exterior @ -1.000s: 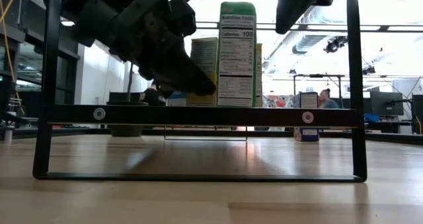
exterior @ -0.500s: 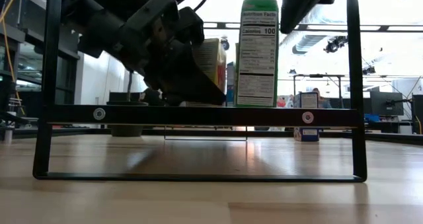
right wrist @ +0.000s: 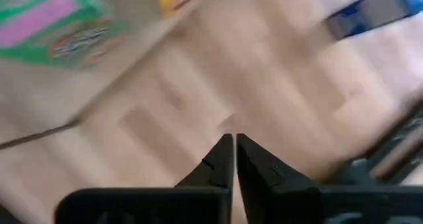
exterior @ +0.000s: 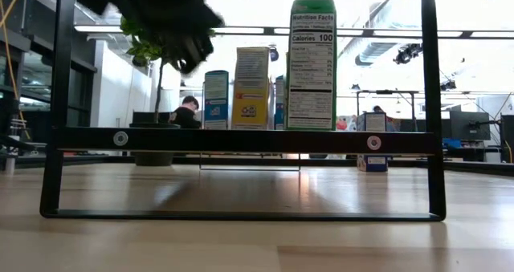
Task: Stack cereal on shelf
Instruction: Put the green cereal box on the shelf aligned with the other green cereal box, then adjust the green cereal boxes
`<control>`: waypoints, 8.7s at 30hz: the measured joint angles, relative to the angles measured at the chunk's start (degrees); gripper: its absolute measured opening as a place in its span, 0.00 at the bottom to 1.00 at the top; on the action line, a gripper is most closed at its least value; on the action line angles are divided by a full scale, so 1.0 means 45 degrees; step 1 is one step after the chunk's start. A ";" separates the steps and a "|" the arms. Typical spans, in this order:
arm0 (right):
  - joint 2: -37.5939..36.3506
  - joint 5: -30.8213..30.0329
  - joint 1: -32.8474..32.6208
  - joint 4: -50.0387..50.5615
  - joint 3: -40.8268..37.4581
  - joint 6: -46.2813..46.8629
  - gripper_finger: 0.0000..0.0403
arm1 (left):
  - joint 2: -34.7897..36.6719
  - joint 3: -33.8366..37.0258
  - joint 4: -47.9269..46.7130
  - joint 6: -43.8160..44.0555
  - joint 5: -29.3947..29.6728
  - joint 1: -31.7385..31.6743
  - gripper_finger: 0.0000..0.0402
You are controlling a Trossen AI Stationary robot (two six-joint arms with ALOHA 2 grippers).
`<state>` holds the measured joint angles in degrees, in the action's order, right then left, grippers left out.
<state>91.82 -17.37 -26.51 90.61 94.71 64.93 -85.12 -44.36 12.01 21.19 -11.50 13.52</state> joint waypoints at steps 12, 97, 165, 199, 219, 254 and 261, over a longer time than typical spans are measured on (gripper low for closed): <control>-0.4155 0.4763 -0.4122 -0.3112 -0.4209 1.0159 0.59 | 0.4894 0.0000 -0.1492 -0.0194 0.2979 0.0156 0.00; 0.3159 -0.0452 0.1094 -0.5518 0.6784 0.0274 0.36 | 0.9357 0.0010 0.0092 -0.0407 0.2718 -0.0835 0.00; 0.6006 0.0922 0.1657 -0.4337 0.5746 0.5782 0.58 | 0.9102 0.0005 -0.3732 -0.0174 0.1675 -0.0825 0.00; 0.2140 0.2257 -0.0397 -0.8753 -0.0839 0.5140 0.00 | 0.5754 0.2720 0.1036 0.1035 0.3681 0.0661 0.00; 0.2135 0.0278 0.0254 -1.0865 -0.2500 0.5850 0.00 | 0.5755 0.2720 0.0080 0.1040 0.3710 0.0661 0.00; 0.0250 -0.1145 0.1143 -0.8680 -0.2486 0.4772 0.00 | 0.3661 0.2730 0.1714 0.3197 0.4784 0.2676 0.00; -0.0125 -0.1779 0.1150 -0.8639 -0.2486 0.4719 0.00 | 0.1080 0.1738 0.3297 0.4667 0.4818 0.3273 0.00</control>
<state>91.25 -25.37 -21.33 51.74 83.53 86.17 -80.26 -36.54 26.85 42.19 10.18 28.24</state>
